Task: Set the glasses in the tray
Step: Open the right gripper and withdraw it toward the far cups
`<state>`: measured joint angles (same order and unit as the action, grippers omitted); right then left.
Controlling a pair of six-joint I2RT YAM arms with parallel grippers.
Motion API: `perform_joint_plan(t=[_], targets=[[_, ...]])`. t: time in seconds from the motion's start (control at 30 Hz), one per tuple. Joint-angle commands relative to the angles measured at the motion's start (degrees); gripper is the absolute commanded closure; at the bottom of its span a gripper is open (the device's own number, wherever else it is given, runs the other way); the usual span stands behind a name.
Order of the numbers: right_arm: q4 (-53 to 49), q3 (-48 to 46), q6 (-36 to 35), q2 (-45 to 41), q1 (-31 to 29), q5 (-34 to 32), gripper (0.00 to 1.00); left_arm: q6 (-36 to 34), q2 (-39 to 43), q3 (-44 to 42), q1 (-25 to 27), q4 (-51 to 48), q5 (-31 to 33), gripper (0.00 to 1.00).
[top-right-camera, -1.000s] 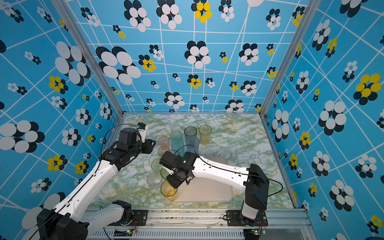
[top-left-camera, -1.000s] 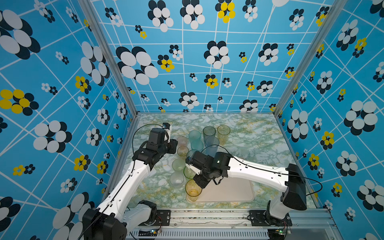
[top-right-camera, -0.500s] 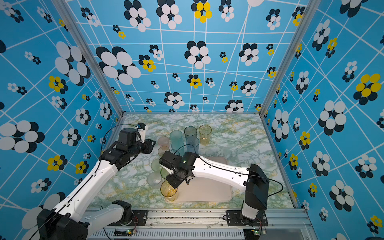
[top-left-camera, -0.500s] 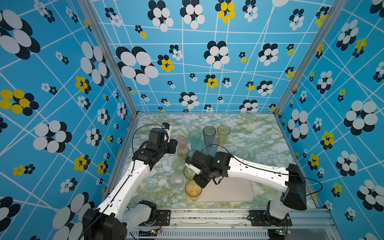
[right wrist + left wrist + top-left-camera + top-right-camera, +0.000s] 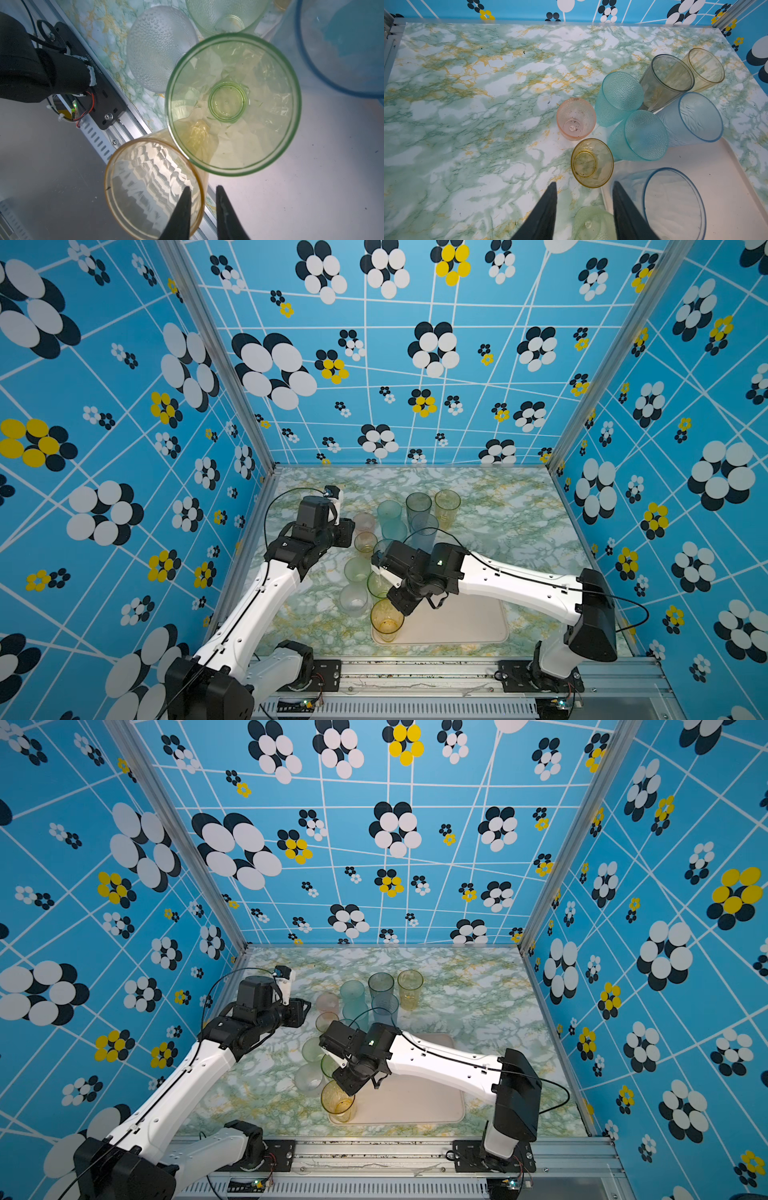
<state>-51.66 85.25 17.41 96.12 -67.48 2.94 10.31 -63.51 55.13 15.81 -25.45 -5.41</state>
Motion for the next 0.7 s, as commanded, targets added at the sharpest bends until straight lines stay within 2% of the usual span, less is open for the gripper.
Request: perform_joint_plan(t=[0.0, 0.33, 0.47, 0.67], targets=[[-1.7, 1.2, 0.1, -2.5, -0.2, -2.3, 0.75, -0.6, 0.8, -0.4, -0.3, -0.5, -0.8, 0.54], [-5.1, 0.8, 0.3, -10.6, 3.4, -11.5, 0.69, -0.7, 0.1, 1.2, -0.1, -1.3, 0.0, 0.55], [-3.8, -1.8, 1.7, -17.4, 9.1, -16.8, 0.65, -1.7, -1.5, 4.9, 1.8, -4.1, 1.4, 0.56], [-2.4, -5.7, 2.2, -24.4, 19.9, -17.4, 0.62, -3.8, -6.1, 12.6, 4.5, -8.1, 2.1, 0.56]])
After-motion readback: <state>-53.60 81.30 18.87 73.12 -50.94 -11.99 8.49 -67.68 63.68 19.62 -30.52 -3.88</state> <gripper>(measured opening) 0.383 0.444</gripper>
